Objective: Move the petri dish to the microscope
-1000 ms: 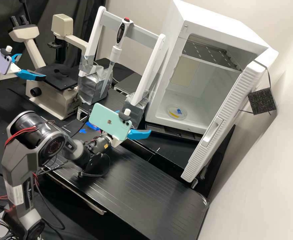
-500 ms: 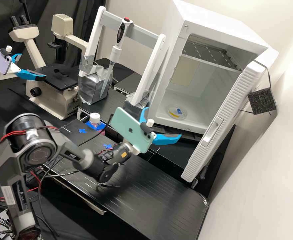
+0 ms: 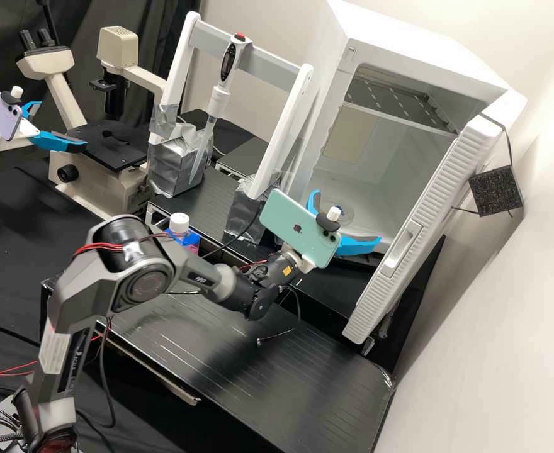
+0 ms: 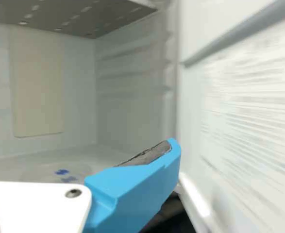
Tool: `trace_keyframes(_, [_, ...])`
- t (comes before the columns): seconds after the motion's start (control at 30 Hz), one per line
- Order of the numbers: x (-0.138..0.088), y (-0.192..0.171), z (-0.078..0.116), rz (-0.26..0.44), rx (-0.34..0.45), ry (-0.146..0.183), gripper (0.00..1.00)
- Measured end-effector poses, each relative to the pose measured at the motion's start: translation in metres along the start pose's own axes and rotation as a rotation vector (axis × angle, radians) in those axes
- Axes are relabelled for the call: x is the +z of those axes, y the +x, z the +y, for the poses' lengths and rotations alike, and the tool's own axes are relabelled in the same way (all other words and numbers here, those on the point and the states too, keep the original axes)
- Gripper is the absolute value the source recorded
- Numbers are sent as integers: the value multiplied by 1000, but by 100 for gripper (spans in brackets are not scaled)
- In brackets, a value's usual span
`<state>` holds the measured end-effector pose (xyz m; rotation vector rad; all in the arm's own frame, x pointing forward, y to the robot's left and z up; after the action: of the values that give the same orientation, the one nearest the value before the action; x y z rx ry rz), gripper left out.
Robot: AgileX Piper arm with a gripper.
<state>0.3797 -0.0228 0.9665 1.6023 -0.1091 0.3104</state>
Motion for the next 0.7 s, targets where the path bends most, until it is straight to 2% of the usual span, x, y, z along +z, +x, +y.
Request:
trace_keyframes(0.13, [6,18,-4,59,-57,-1,100])
trace_keyframes(0.23, [16,28,-7,74,-80,-2,100])
trace_keyframes(0.53, [28,53,-13,151,-131,-62,100])
trace_keyframes(0.7, [32,69,-11,201,-166,-69,100])
